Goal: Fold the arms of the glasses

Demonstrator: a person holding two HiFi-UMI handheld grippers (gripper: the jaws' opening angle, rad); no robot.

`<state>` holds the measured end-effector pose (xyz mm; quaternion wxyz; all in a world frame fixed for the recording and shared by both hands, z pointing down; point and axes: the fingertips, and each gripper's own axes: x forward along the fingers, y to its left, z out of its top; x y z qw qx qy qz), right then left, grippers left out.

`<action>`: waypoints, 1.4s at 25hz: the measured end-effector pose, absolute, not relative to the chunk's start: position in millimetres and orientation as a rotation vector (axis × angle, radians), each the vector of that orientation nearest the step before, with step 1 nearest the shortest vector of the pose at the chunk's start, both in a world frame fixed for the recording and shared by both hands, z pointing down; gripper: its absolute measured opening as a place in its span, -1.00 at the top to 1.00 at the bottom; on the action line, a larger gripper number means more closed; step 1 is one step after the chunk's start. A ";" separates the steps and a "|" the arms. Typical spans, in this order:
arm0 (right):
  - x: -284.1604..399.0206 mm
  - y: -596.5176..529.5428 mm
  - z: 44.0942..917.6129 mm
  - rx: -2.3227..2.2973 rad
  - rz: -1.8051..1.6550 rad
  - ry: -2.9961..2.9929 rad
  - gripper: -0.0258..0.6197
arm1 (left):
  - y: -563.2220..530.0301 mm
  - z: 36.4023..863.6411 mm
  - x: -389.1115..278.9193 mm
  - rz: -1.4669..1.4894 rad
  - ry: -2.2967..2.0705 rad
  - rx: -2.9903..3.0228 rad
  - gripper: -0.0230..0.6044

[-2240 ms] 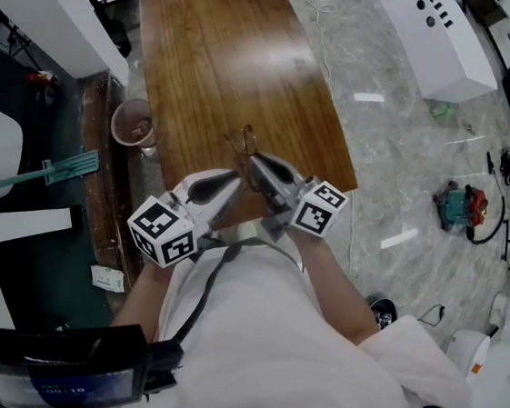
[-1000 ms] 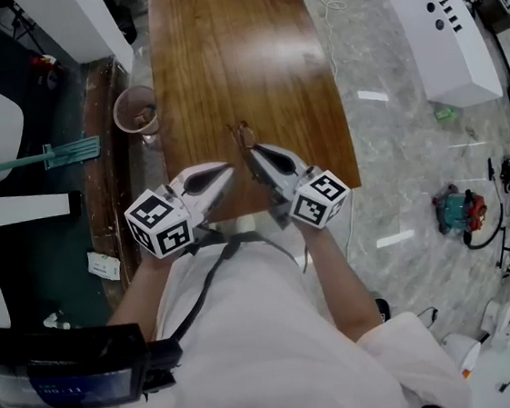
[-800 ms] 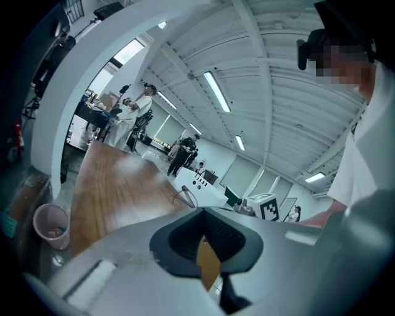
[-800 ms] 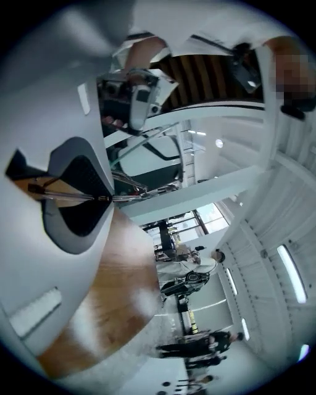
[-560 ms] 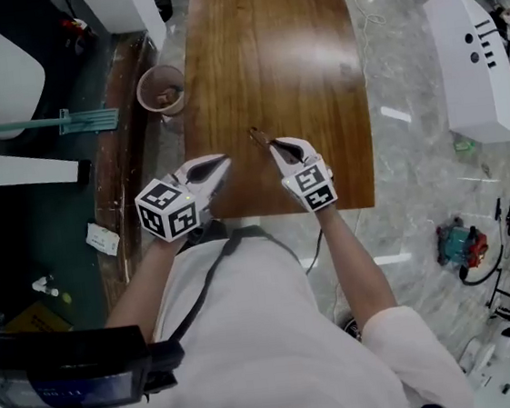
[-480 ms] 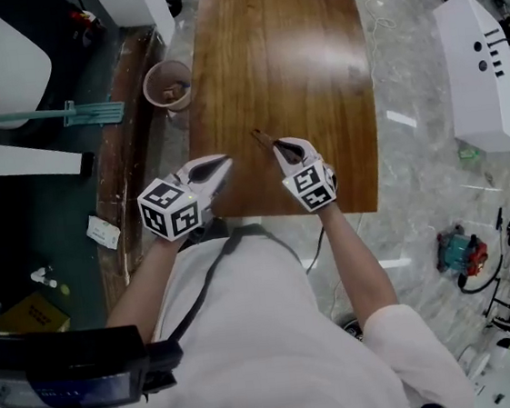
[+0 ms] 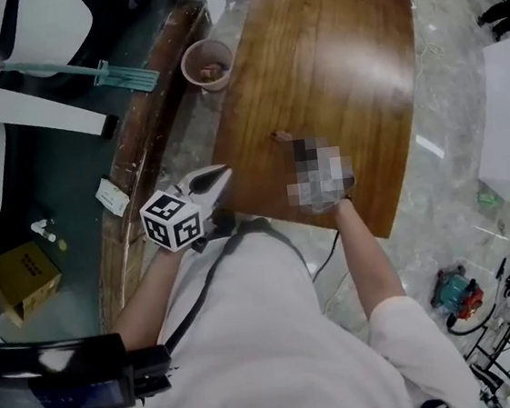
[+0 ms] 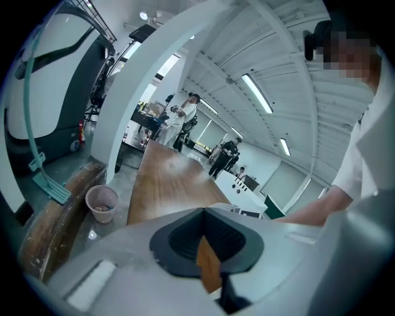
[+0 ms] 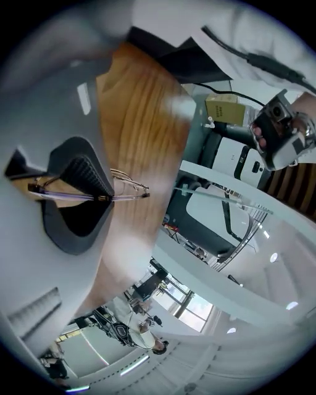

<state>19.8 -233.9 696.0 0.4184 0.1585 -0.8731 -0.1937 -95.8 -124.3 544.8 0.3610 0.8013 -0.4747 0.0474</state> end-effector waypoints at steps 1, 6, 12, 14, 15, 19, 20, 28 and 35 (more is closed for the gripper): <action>17.7 -236.4 698.1 0.396 -0.505 -2.190 0.83 | -121.9 546.4 -100.1 0.121 -1.239 2.053 0.91; 10.3 -236.9 705.9 0.364 -0.575 -2.178 0.80 | -110.2 551.9 -112.2 0.107 -1.286 2.011 0.91; 6.4 -229.7 713.3 0.323 -0.614 -2.137 0.78 | -107.4 551.0 -116.8 0.103 -1.288 2.016 0.91; 7.0 -228.0 713.7 0.321 -0.605 -2.127 0.74 | -108.2 549.4 -116.9 0.104 -1.281 2.024 0.91; 7.7 -228.1 713.4 0.325 -0.598 -2.124 0.67 | -109.1 548.3 -116.9 0.105 -1.276 2.030 0.91; 10.0 -225.7 710.0 0.337 -0.573 -2.117 0.54 | -109.6 543.8 -117.4 0.104 -1.251 2.059 0.91; 11.6 -224.0 708.2 0.344 -0.567 -2.114 0.54 | -109.2 542.8 -116.8 0.105 -1.243 2.066 0.91; 22.8 -215.8 647.2 0.634 -0.426 -2.209 0.71 | -129.6 523.1 -101.1 0.088 -1.105 2.212 0.91; 50.5 -181.2 562.8 1.017 -0.147 -2.402 0.89 | -142.2 493.0 -49.7 0.082 -0.920 2.378 0.91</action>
